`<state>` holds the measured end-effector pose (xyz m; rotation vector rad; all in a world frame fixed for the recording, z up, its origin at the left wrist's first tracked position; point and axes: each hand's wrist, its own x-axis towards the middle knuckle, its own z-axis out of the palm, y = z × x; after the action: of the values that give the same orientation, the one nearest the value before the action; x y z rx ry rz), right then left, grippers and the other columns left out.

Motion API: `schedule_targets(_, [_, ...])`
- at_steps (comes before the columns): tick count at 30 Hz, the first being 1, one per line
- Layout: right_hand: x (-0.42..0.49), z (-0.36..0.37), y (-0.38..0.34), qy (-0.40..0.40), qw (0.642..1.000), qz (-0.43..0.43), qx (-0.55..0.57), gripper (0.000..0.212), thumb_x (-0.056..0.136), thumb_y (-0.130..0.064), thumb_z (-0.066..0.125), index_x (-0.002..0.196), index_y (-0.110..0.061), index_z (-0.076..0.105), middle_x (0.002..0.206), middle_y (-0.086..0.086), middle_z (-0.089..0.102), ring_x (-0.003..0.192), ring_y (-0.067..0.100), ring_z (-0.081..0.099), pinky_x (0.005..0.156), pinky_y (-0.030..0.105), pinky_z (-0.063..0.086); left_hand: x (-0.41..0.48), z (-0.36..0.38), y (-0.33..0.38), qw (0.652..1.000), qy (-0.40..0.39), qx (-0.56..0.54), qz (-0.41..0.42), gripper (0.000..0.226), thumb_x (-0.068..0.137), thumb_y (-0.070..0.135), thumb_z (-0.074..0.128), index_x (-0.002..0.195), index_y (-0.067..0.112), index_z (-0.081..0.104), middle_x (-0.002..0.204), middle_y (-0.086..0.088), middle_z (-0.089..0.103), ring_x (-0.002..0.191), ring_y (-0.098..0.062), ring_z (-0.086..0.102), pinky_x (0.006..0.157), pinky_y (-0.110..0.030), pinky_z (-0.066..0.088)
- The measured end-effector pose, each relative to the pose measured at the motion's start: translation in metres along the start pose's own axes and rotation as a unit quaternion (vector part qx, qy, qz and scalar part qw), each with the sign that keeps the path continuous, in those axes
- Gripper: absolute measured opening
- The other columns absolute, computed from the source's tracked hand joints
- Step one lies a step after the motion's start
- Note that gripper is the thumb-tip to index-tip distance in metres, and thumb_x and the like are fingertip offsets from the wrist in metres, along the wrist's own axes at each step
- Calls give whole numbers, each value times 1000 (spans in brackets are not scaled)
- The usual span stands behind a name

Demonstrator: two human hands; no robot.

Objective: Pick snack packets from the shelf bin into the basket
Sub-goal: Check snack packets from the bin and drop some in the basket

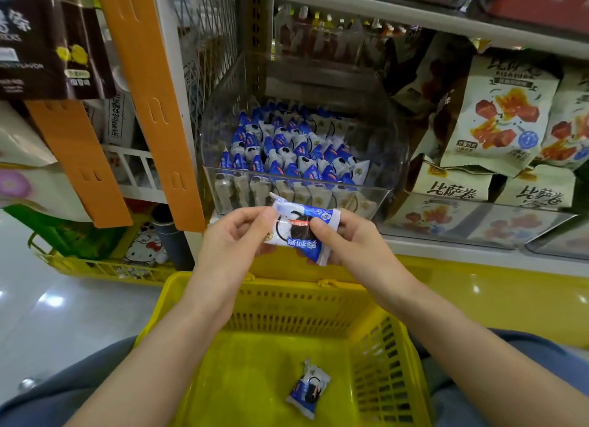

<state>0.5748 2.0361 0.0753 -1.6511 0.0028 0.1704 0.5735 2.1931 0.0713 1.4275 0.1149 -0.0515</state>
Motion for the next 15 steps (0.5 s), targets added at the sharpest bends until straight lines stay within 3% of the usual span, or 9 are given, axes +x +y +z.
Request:
schedule_targets(3, [1, 2, 4, 0, 998, 24, 57, 14, 92, -21, 51, 100, -13, 61, 85, 4, 74, 76, 17, 71, 66, 27, 58, 0, 0, 0, 998, -35, -48, -32, 29, 84, 27, 58, 104, 8, 66, 96, -6, 73, 91, -14, 68, 75, -23, 55])
schedule_targets(7, [4, 1, 8, -9, 999, 37, 38, 17, 94, -21, 50, 105, -13, 59, 93, 6, 73, 83, 16, 70, 76, 28, 58, 2, -4, 0, 996, -63, -45, -50, 40, 70, 34, 64, 98, 6, 68, 95, -8, 73, 87, -12, 68, 70, -17, 53])
schedule_targets(12, [5, -5, 3, -25, 998, 40, -38, 16, 95, -19, 49, 107, -15, 58, 100, 6, 71, 89, 10, 67, 76, 18, 54, 4, -7, -2, 999, -32, -7, -32, 18, 73, 30, 65, 81, 15, 68, 85, -3, 70, 81, -9, 65, 66, -17, 51])
schedule_targets(15, [3, -6, -1, 27, 990, -29, -137, 26, 90, -22, 56, 115, -19, 52, 112, -5, 61, 103, 5, 58, 84, 12, 48, 4, -8, -1, 998, -21, 55, 15, 8, 82, 25, 64, 75, 19, 64, 75, 8, 65, 77, -5, 61, 70, -19, 49])
